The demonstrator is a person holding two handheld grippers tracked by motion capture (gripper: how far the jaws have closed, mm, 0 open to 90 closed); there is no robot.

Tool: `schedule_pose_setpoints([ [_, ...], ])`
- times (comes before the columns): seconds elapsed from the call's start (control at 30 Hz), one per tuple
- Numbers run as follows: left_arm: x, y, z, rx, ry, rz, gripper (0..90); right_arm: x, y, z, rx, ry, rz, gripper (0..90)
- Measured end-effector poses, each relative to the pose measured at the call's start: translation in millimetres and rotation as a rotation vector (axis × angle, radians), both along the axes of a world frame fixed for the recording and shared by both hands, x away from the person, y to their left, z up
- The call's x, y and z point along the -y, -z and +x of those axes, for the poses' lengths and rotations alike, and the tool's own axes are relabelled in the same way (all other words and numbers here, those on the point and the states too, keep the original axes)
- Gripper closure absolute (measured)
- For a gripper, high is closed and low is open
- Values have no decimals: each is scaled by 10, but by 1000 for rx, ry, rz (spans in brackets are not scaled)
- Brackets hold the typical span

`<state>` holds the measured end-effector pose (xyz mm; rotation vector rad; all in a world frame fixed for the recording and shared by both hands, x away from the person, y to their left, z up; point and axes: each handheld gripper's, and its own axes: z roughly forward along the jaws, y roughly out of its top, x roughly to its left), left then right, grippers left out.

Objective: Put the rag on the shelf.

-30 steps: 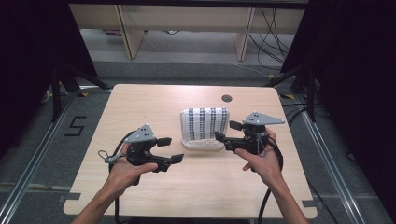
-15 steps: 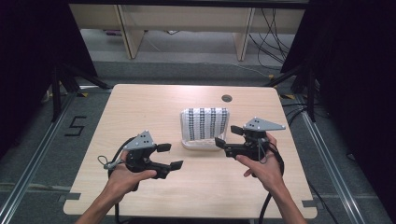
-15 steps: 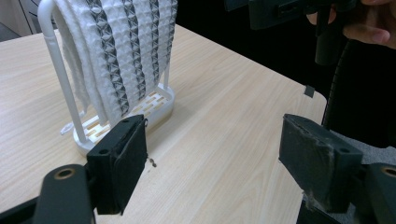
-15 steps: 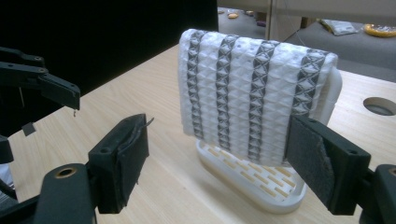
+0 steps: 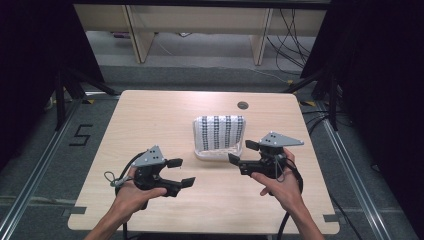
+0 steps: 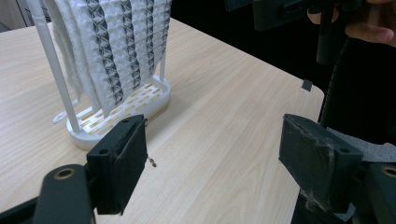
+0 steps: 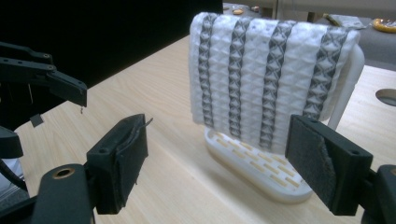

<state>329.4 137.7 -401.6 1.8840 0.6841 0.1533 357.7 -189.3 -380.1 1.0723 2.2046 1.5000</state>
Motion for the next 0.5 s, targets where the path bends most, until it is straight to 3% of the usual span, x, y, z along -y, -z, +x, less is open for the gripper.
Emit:
schedule_pose_setpoints([
  [0.03, -2, 14, -7, -1, -4, 0, 228, 12, 9, 3, 6, -5, -14, 222],
  [0.13, -12, 64, -13, -6, -2, -5, 228, 15, 63, -21, -4, 9, 11, 221],
  [0.2, -21, 83, -26, -10, -8, 7, 228, 51, 89, -20, 12, -1, -10, 221],
  [0.3, -28, 123, -36, -11, -1, 0, 227, 58, 116, -51, -19, -6, 9, 221],
  [0.43, -45, 167, -66, -13, -2, 10, 225, 82, 153, -74, -3, -13, -3, 221],
  [0.5, -58, 204, -80, -15, 0, 4, 225, 78, 168, -112, -32, 8, 13, 220],
])
